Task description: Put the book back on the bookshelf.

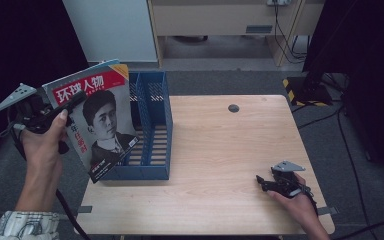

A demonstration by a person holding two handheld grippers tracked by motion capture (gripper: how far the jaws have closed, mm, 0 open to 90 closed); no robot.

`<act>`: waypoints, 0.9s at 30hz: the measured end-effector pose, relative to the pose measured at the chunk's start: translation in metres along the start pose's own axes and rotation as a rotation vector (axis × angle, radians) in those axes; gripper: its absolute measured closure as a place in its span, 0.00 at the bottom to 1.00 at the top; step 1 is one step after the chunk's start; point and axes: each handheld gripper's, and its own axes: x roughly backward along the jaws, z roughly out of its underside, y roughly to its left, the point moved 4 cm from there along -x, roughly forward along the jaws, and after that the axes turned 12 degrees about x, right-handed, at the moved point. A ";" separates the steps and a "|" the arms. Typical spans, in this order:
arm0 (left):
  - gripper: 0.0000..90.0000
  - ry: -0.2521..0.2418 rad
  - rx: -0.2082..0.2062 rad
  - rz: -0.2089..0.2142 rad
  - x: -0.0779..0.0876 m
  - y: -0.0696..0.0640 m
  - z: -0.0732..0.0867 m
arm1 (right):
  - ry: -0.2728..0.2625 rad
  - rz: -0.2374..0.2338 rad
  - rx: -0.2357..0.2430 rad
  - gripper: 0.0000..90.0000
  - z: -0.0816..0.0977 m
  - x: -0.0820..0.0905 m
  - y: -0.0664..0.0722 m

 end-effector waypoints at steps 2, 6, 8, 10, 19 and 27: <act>0.96 0.000 -0.001 -0.005 0.001 0.001 0.000 | 0.000 0.000 -0.001 0.32 0.000 0.000 0.000; 0.96 0.000 -0.003 -0.008 0.006 0.004 0.000 | 0.000 -0.001 -0.001 0.32 0.000 0.000 0.000; 0.96 -0.004 0.000 -0.012 0.007 0.005 -0.001 | 0.000 -0.002 0.002 0.32 0.000 0.000 0.000; 0.96 -0.002 -0.004 -0.018 0.009 0.007 -0.001 | 0.000 -0.002 0.000 0.32 0.000 0.000 0.000; 0.96 -0.021 -0.008 -0.039 0.018 0.013 -0.001 | 0.000 -0.003 0.002 0.32 0.000 0.000 0.000; 0.96 -0.031 0.001 -0.055 0.030 0.022 -0.003 | 0.000 -0.003 0.003 0.32 0.000 0.000 0.000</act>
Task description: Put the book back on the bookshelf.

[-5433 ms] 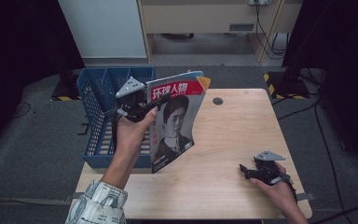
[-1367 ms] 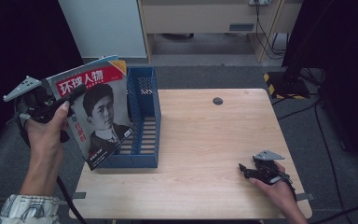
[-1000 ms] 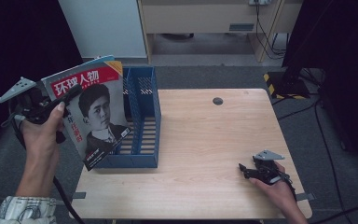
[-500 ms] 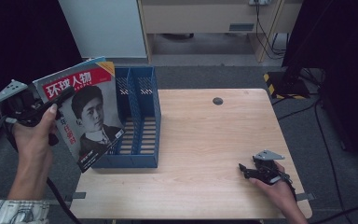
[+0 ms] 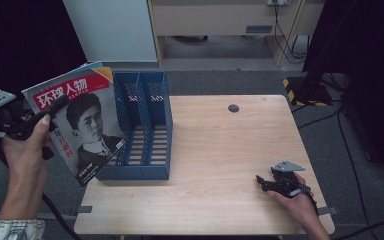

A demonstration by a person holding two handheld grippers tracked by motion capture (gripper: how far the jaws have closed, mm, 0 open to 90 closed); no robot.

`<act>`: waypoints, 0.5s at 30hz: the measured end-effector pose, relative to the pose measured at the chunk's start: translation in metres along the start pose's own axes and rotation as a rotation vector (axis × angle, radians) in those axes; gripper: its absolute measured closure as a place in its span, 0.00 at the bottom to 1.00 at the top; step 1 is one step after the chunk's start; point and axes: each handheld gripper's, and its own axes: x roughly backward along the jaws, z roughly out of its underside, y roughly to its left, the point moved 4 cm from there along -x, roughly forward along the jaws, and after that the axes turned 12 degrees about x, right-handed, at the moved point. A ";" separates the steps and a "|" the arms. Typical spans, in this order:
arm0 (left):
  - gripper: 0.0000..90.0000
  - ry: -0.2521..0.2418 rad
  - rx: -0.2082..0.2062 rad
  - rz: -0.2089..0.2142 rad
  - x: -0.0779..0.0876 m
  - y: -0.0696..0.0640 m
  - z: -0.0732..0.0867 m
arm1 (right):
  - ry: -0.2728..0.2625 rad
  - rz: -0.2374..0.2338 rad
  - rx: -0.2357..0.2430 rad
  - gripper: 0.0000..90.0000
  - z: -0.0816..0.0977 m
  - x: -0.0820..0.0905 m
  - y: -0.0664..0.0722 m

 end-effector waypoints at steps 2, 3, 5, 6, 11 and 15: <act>0.96 0.009 -0.004 -0.007 0.003 0.003 0.002 | 0.000 0.000 0.000 0.32 0.000 0.000 0.000; 0.96 0.013 -0.008 -0.013 0.004 0.004 0.003 | 0.000 0.000 0.000 0.32 0.000 0.000 0.000; 0.96 0.009 -0.004 -0.021 0.007 0.008 0.004 | 0.000 0.000 0.000 0.32 0.000 0.000 0.000; 0.96 0.002 0.003 -0.028 0.010 0.014 0.003 | 0.000 -0.001 0.000 0.32 0.000 0.000 0.000; 0.96 -0.013 0.019 -0.045 0.010 0.022 0.002 | 0.000 0.000 0.000 0.32 0.000 0.000 0.000; 0.96 -0.026 0.025 -0.041 0.005 0.026 0.002 | 0.000 0.000 0.000 0.32 0.000 0.000 0.000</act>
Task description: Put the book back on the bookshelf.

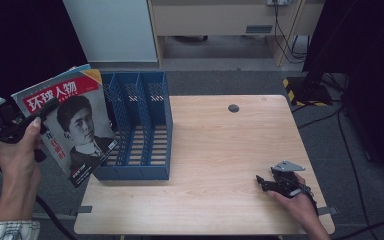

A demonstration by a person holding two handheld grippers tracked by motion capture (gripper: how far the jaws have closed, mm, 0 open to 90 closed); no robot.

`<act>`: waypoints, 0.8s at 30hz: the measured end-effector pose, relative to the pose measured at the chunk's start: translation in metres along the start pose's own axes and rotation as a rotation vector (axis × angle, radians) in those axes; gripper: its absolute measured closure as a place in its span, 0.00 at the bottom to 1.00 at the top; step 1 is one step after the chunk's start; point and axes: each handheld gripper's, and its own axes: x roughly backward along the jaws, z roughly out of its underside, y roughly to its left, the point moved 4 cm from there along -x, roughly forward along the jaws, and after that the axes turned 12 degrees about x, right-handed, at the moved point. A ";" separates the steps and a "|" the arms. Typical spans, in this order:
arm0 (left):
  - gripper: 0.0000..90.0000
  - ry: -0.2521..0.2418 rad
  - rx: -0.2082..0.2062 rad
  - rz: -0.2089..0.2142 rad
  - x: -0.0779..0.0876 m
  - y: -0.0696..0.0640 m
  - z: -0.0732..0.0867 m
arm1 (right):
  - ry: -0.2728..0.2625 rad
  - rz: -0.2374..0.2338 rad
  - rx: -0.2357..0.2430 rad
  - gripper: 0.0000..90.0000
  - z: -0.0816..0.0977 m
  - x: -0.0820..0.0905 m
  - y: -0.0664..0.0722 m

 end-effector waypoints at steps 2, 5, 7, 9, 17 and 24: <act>0.96 -0.006 0.003 0.000 -0.004 0.001 -0.001 | 0.000 0.000 0.000 0.32 0.000 0.000 0.000; 0.96 -0.006 -0.019 0.004 -0.012 0.003 -0.002 | 0.000 0.000 0.000 0.32 0.000 0.000 0.000; 0.96 -0.020 -0.010 -0.003 -0.018 0.008 -0.003 | 0.000 0.000 0.000 0.32 0.000 0.000 0.000; 0.96 -0.021 -0.008 -0.004 -0.020 0.009 -0.004 | 0.000 0.000 0.000 0.32 0.000 0.000 0.000; 0.96 -0.042 -0.004 -0.037 -0.031 0.012 -0.010 | 0.001 0.000 0.000 0.32 0.000 0.000 0.000; 0.96 -0.045 -0.002 -0.039 -0.041 0.014 -0.008 | 0.001 0.000 -0.002 0.32 0.000 0.000 0.000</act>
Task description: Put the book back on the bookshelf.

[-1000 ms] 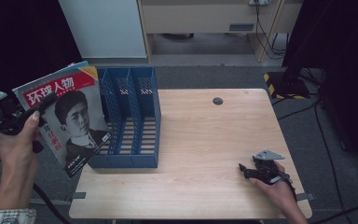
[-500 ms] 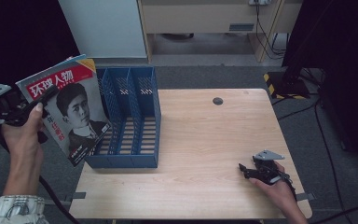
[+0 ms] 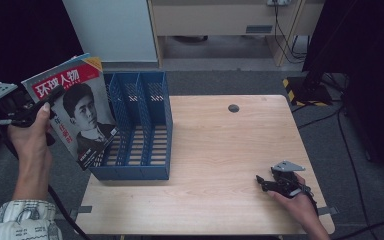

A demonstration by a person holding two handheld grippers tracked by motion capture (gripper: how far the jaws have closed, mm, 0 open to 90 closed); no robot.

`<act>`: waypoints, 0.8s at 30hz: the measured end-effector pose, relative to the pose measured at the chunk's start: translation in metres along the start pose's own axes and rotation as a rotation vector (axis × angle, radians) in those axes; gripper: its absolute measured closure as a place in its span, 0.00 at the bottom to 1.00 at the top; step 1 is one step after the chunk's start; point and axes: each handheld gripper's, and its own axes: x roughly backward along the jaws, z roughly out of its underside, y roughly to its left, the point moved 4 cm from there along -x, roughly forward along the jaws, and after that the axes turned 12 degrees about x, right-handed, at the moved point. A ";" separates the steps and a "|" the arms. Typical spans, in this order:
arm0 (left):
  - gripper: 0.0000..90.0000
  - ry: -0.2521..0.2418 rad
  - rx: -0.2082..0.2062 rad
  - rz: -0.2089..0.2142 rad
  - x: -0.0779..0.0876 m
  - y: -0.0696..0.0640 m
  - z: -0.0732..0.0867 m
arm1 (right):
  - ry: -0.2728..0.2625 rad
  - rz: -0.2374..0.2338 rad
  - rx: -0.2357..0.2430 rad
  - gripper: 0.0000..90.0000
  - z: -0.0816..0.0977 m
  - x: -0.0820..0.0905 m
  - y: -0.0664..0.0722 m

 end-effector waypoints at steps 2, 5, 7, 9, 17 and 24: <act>0.96 0.001 -0.003 -0.002 -0.004 0.000 0.002 | -0.001 0.000 0.002 0.32 0.000 0.000 0.000; 0.96 0.010 -0.017 0.001 -0.009 -0.002 0.004 | -0.001 0.000 0.003 0.32 0.000 0.000 0.000; 0.96 0.013 -0.023 0.009 -0.012 -0.003 0.006 | -0.001 0.000 0.004 0.32 0.000 0.000 0.000; 0.96 0.016 -0.030 0.014 -0.015 -0.005 0.007 | -0.001 0.000 0.004 0.32 0.000 0.000 0.000; 0.96 0.009 -0.043 0.009 -0.018 -0.005 0.009 | -0.002 -0.001 0.004 0.32 0.000 0.000 0.000; 0.96 -0.017 -0.056 0.015 -0.020 -0.004 0.010 | -0.001 -0.001 0.004 0.32 0.000 0.000 0.000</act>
